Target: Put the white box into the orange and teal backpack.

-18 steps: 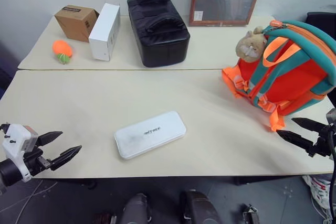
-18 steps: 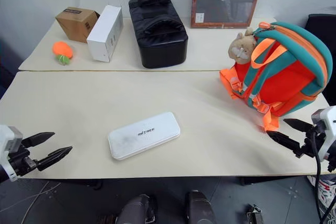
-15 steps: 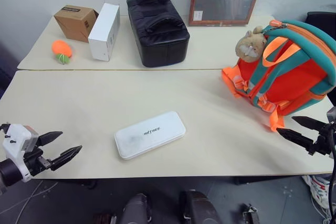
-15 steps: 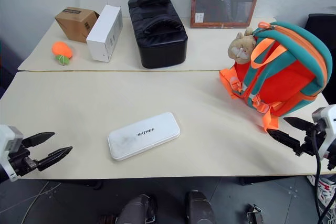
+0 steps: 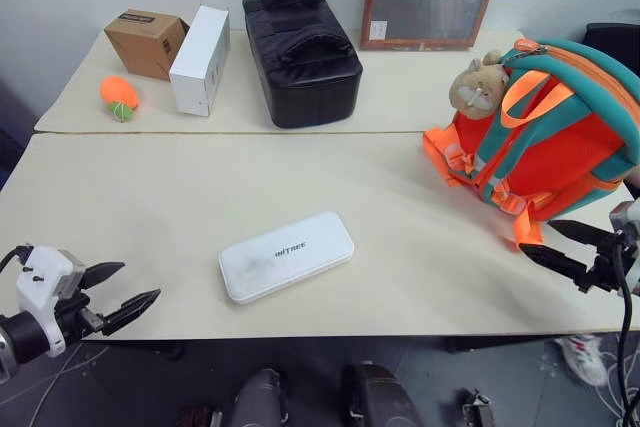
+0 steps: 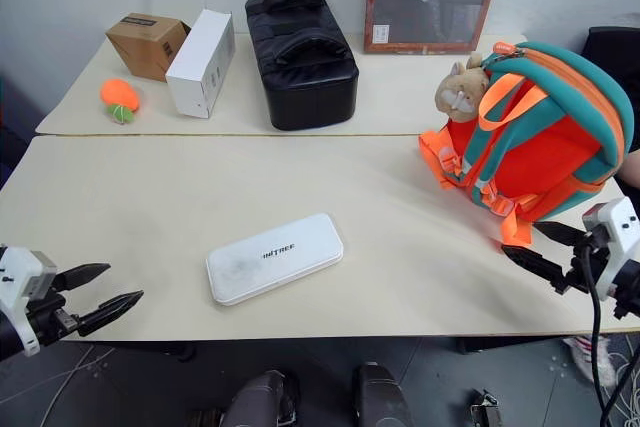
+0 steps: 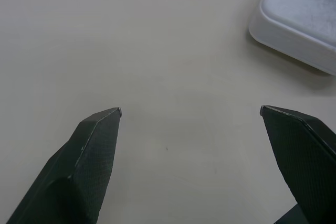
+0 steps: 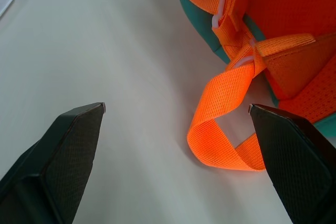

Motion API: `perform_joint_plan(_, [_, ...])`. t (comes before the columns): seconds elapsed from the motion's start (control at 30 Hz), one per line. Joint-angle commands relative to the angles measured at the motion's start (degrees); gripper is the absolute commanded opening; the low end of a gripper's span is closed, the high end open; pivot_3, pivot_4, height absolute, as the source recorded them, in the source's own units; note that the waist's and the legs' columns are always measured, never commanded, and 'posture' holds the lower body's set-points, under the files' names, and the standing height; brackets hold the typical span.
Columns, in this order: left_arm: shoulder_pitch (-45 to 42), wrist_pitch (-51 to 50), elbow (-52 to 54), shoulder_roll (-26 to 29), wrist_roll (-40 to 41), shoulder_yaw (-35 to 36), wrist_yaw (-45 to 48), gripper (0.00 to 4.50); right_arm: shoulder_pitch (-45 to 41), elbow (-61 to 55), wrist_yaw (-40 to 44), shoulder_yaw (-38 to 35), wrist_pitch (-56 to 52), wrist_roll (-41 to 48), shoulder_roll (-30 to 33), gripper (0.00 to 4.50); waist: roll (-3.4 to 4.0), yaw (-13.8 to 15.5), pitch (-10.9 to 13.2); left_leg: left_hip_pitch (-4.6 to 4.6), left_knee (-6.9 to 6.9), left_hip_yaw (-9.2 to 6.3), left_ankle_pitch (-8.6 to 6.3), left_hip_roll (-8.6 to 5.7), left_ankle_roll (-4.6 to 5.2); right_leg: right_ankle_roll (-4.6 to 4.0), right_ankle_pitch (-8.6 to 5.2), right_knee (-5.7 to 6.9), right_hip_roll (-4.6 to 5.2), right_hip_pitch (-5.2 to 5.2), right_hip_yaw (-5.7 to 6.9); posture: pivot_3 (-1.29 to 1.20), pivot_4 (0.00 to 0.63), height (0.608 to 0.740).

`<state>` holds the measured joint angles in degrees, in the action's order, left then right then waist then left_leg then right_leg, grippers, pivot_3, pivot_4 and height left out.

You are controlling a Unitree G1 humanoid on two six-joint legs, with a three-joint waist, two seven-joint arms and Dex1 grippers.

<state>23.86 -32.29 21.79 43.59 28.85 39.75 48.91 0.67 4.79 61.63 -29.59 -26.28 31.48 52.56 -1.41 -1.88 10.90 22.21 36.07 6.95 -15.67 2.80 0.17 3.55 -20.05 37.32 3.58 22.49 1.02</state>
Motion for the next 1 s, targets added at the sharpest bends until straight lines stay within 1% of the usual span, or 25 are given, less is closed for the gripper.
perform_joint_plan(0.03, [1.1, -0.4, 2.8, 0.0, 0.9, -0.4, 0.3, 4.46, -1.6, -1.3, 1.7, 1.1, 1.2, 0.2, 1.0, 4.48, 0.0, 0.0, 0.0, 0.0, 0.0, 0.0, 0.0, 0.0, 0.0, 0.0, 0.0, 0.01, 0.0, 0.0, 0.0, 0.0, 0.15, 0.74])
perform_joint_plan(0.1, [0.5, -1.7, 5.1, -0.2, 3.2, -1.8, 0.8, 4.5, -3.2, -2.4, 3.2, 3.7, 1.5, 0.4, 0.4, 4.09, 0.0, -0.1, 0.0, -0.01, 0.02, 0.0, 0.0, 0.0, 0.01, 0.0, 0.0, 0.03, 0.0, 0.0, 0.0, 0.0, 0.15, 0.74])
perform_joint_plan(0.13, [-0.2, -1.9, 5.7, -0.4, 3.4, -3.8, 0.9, 4.5, -4.6, -2.6, 4.0, 6.2, 2.2, -0.2, -0.3, 3.86, 0.01, -0.1, 0.0, -0.01, 0.04, 0.0, 0.01, 0.0, 0.02, 0.0, 0.0, 0.05, 0.0, -0.01, 0.0, 0.0, 0.15, 0.74])
perform_joint_plan(0.2, [-1.0, -1.1, 5.6, -0.4, 2.6, -7.8, 1.5, 4.11, -7.2, -2.8, 5.0, 10.8, 3.0, -1.4, -1.3, 3.27, 0.02, -0.2, 0.0, -0.04, 0.06, 0.0, 0.03, -0.01, 0.04, 0.01, 0.0, 0.06, 0.01, -0.05, -0.01, 0.0, 0.15, 0.74])
perform_joint_plan(0.23, [-1.3, -0.4, 5.1, -0.1, 1.6, -9.9, 1.9, 3.91, -8.4, -3.1, 5.8, 13.1, 3.7, -2.1, -1.7, 2.9, 0.02, -0.3, 0.0, -0.05, 0.06, 0.0, 0.06, -0.01, 0.04, 0.01, 0.0, 0.09, 0.01, -0.05, 0.0, 0.0, 0.15, 0.74])
perform_joint_plan(0.33, [-4.0, 1.2, 3.4, 1.9, -1.4, -15.2, 2.5, 3.02, -13.1, -4.7, 7.1, 18.9, 3.5, -2.9, -3.0, 1.9, 0.03, -0.3, 0.0, -0.05, 0.02, 0.0, 0.09, -0.01, 0.04, 0.0, 0.01, 0.14, 0.0, 0.0, 0.0, 0.0, 0.15, 0.74])
perform_joint_plan(0.37, [-5.3, 1.9, 2.7, 2.5, -2.5, -17.0, 2.7, 2.67, -14.9, -5.0, 7.2, 20.7, 3.4, -3.2, -3.8, 1.49, 0.03, -0.2, 0.0, -0.04, 0.02, 0.0, 0.1, -0.01, 0.02, 0.0, 0.0, 0.14, -0.01, 0.02, 0.01, 0.0, 0.15, 0.74])
perform_joint_plan(0.5, [-10.4, 3.0, 0.4, 3.0, -4.7, -22.0, 1.8, 1.43, -20.4, -4.5, 6.9, 26.7, 3.6, -5.4, -7.3, 0.15, 0.03, -0.2, 0.0, -0.03, 0.04, -0.01, 0.1, -0.01, 0.01, 0.01, 0.01, 0.15, 0.0, 0.01, 0.02, 0.0, 0.15, 0.74])
perform_joint_plan(0.53, [-11.6, 3.1, 0.2, 2.9, -5.1, -23.1, 1.7, 1.12, -21.5, -4.5, 6.8, 28.1, 3.8, -6.0, -8.3, 0.0, 0.02, -0.2, 0.0, -0.03, 0.04, -0.01, 0.09, -0.02, 0.01, 0.02, 0.01, 0.15, 0.02, 0.02, 0.03, 0.0, 0.15, 0.74])
perform_joint_plan(0.6, [-13.3, 3.0, -0.2, 2.8, -5.5, -24.9, 1.6, 0.5, -22.8, -4.8, 6.2, 30.2, 3.6, -6.9, -10.2, 0.0, 0.02, -0.2, 0.0, -0.01, 0.03, -0.03, 0.07, -0.01, -0.02, 0.03, 0.02, 0.14, 0.02, 0.02, 0.06, 0.0, 0.15, 0.74])
perform_joint_plan(0.67, [-14.3, 2.5, -0.3, 2.7, -5.6, -26.4, 1.6, 0.03, -23.3, -4.9, 5.8, 31.9, 3.8, -7.9, -11.6, 0.0, 0.02, -0.2, 0.0, -0.01, 0.02, -0.03, 0.02, -0.01, -0.06, 0.03, 0.02, 0.15, 0.02, 0.04, 0.07, 0.0, 0.15, 0.74])
perform_joint_plan(0.83, [-17.0, 2.0, -0.9, 2.6, -6.4, -29.3, 0.7, 0.03, -26.1, -1.6, -0.5, 36.1, 6.1, -14.2, -17.0, 0.0, 0.02, -0.3, 0.0, 0.04, 0.09, -0.01, -0.02, -0.02, -0.1, 0.03, 0.02, 0.16, 0.01, 0.07, 0.09, 0.0, 0.15, 0.74])
perform_joint_plan(1.0, [-19.1, 3.1, -3.2, 3.1, -8.2, -30.3, 0.4, 0.03, -26.3, -2.1, -2.4, 37.8, 6.1, -15.8, -20.0, 0.0, 0.02, -0.3, 0.0, 0.02, 0.15, -0.03, 0.02, -0.01, -0.07, 0.03, 0.02, 0.31, 0.0, 0.07, 0.11, 0.0, 0.15, 0.74])
